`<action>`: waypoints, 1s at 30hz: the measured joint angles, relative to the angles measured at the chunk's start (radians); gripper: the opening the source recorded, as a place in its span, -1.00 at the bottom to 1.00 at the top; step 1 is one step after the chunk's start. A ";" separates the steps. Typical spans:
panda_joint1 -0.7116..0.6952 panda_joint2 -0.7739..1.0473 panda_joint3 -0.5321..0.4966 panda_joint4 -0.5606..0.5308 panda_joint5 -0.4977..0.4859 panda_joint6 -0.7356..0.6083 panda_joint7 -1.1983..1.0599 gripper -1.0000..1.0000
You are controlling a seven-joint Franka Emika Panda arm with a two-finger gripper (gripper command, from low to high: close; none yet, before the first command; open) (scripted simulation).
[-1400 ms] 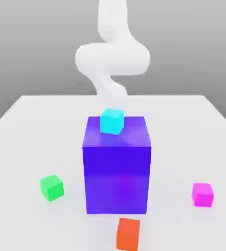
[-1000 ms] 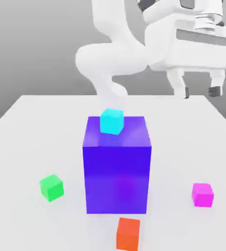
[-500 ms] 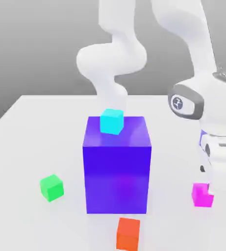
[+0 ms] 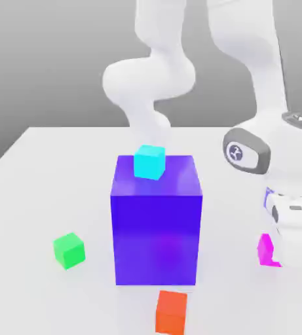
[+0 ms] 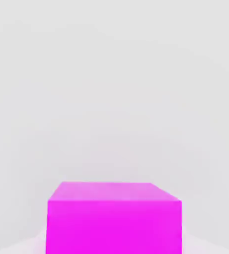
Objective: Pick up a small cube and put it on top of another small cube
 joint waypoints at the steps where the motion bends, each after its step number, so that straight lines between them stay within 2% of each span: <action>1: -0.005 -0.018 0.001 0.005 0.014 -0.005 -0.003 -1.00; 8: -0.055 -0.090 -0.028 0.075 0.056 0.027 0.031 -1.00; 15: -0.177 -0.153 -0.088 0.087 0.037 0.033 0.097 -1.00; 19: -0.240 -0.190 -0.154 0.064 0.011 0.019 0.140 -1.00; 30: -0.520 -0.294 -0.292 -0.013 -0.096 -0.031 0.275 -1.00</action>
